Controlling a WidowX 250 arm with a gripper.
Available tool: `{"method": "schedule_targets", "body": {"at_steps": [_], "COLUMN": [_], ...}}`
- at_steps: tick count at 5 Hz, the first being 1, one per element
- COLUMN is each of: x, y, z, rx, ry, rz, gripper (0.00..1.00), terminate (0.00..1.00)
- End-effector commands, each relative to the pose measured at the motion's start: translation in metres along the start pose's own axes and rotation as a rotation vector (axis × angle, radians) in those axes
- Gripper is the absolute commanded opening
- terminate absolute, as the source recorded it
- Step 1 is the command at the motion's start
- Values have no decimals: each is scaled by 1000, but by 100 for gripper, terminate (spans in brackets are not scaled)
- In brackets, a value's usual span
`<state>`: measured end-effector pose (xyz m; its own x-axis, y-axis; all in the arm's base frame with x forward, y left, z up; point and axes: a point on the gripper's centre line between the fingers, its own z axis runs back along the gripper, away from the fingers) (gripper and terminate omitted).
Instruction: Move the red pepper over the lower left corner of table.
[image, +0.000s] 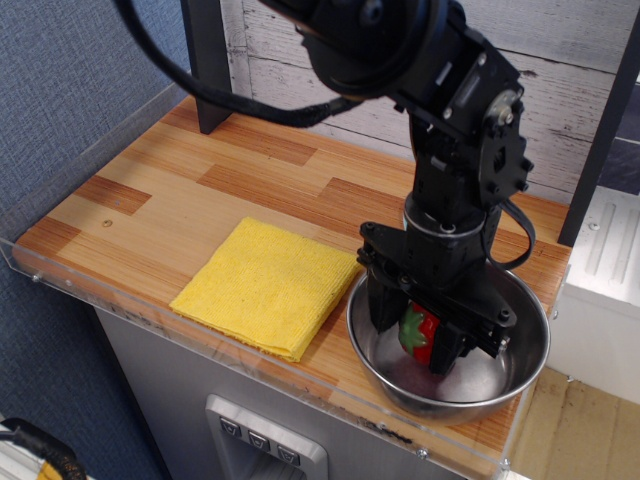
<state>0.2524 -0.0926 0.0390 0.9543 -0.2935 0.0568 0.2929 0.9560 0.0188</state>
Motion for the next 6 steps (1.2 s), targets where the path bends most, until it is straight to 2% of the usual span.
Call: {"method": "schedule_targets", "body": {"at_steps": [1,2,3,4,5,6], "x": [8,0,-7,-19,-54,-76], "y": [34,85,136,185,224,230], "z": [75,97,95,74,66,62], "rx": [-20,-2,-14,-7,10,12], "ry": [-134,-140,-137,-76,-28,-14], "rz": [71,175,282,320,315,321], "gripper": [0,0,0,0,0,0], "terminate": [0,0,0,0,0,0]}}
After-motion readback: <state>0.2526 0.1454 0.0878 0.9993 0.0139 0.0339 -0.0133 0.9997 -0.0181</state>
